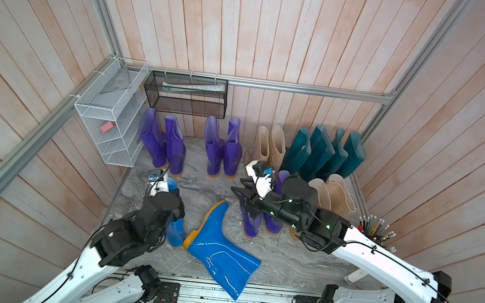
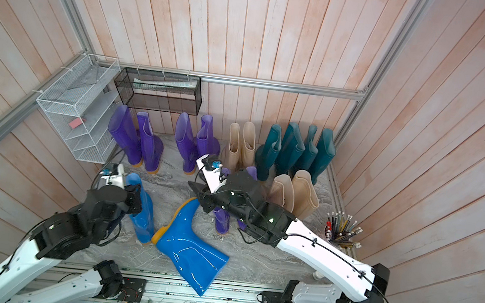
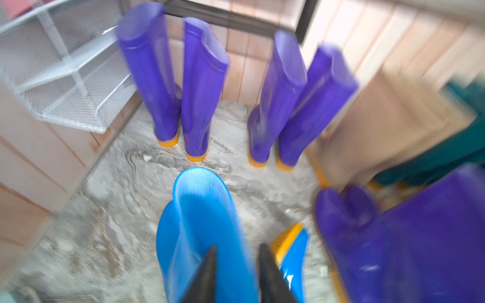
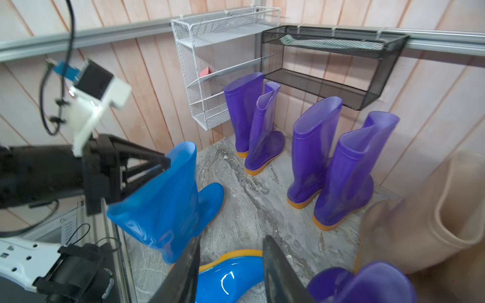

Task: Match and arrange rain boots in pairs
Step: Adjust the rain boot at the center of the board.

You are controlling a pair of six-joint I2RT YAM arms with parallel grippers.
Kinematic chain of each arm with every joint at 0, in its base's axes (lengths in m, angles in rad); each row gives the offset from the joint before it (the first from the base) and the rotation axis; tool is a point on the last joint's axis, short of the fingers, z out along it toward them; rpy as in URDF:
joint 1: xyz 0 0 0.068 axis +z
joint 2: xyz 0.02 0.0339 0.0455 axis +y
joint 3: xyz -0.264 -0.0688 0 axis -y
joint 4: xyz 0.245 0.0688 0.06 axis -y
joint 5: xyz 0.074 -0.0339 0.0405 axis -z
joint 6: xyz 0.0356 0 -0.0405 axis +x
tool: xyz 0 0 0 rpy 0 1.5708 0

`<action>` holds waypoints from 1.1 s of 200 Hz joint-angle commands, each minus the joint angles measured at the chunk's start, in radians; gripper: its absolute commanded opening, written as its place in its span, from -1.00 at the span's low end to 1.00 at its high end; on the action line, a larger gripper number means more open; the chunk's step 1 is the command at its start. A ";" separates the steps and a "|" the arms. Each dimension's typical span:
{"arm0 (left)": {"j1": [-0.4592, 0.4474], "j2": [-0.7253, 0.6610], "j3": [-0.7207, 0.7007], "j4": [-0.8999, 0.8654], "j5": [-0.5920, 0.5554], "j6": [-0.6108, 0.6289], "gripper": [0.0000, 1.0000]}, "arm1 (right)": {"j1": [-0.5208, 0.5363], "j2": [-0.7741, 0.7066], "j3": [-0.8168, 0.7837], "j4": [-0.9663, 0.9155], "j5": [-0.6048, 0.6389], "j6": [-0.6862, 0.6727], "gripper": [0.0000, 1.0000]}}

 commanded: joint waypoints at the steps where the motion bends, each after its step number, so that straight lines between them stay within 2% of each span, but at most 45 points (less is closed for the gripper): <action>1: 0.003 -0.069 -0.011 -0.130 -0.030 -0.105 0.04 | 0.007 0.034 0.019 -0.005 0.044 -0.017 -0.05; 25: 0.003 -0.111 -0.004 -0.200 -0.026 -0.142 0.46 | 0.014 0.047 0.038 -0.042 0.049 -0.015 0.03; 38: 0.003 -0.108 0.024 -0.206 -0.013 -0.123 0.56 | 0.026 0.038 0.037 -0.086 0.080 -0.020 0.07; 58: 0.003 -0.064 0.086 -0.154 0.018 -0.034 0.58 | 0.043 -0.001 0.030 -0.147 0.182 -0.020 0.08; 89: 0.003 0.082 0.207 -0.017 0.014 0.152 0.58 | 0.088 -0.091 0.007 -0.219 0.306 0.025 0.08; 132: 0.003 0.268 0.314 0.259 0.080 0.392 0.64 | 0.114 -0.270 -0.133 -0.369 0.453 0.234 0.08; 173: 0.003 0.311 0.212 0.575 0.122 0.519 0.84 | 0.116 -0.390 -0.232 -0.472 0.486 0.387 0.05; 199: 0.005 0.272 0.100 0.722 0.087 0.532 0.88 | 0.116 -0.430 -0.293 -0.491 0.440 0.472 -0.10; 220: 0.005 0.221 0.003 0.774 0.069 0.513 0.88 | 0.127 -0.477 -0.385 -0.430 0.355 0.532 -0.19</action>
